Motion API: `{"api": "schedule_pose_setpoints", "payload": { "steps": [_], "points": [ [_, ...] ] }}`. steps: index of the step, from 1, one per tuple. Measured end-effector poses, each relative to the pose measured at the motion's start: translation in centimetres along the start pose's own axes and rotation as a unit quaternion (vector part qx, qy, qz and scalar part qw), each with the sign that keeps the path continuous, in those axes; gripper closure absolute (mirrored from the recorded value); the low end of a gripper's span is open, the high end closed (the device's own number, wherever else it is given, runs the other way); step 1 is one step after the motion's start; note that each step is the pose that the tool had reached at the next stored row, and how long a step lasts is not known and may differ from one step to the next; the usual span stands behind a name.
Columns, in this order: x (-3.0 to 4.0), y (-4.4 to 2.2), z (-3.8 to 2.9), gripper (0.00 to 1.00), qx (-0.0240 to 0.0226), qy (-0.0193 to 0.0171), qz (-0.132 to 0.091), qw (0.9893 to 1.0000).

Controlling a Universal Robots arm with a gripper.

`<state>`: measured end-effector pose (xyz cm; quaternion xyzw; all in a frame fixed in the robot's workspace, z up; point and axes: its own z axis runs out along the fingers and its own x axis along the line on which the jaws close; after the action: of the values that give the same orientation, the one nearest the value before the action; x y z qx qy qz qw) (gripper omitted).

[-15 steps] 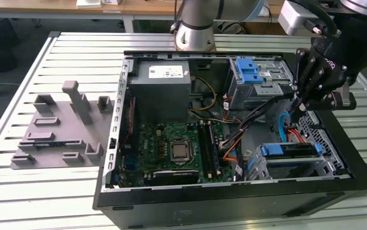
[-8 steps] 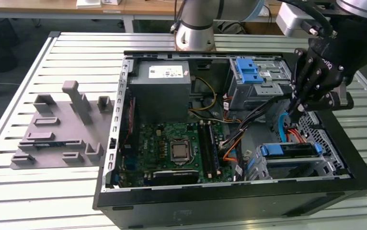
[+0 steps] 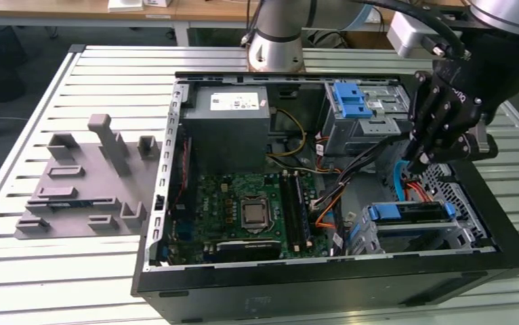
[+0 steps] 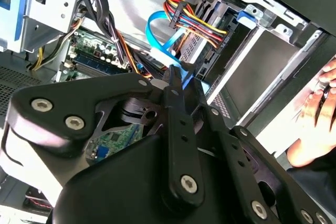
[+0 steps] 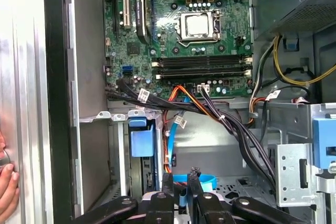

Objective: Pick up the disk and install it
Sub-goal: 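Insert the second disk wire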

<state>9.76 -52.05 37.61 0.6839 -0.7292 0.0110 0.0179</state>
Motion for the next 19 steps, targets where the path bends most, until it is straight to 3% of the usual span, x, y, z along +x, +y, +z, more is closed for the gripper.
{"api": "schedule_pose_setpoints", "payload": {
  "steps": [3,11,13,14,19],
  "points": [
    [-0.02,0.0,0.23,0.75,0.0002,0.0029,0.0,1.0],
    [-0.05,-0.01,1.06,0.75,0.001,0.0156,0.0,0.9999],
    [-0.06,-0.01,1.24,0.76,0.001,0.016,0.0,0.9999],
    [-0.06,-0.01,1.33,0.83,0.001,0.016,0.0,0.9999],
    [-0.07,-0.01,1.69,0.84,0.0029,0.0159,0.0,0.9999]
  ]
}}
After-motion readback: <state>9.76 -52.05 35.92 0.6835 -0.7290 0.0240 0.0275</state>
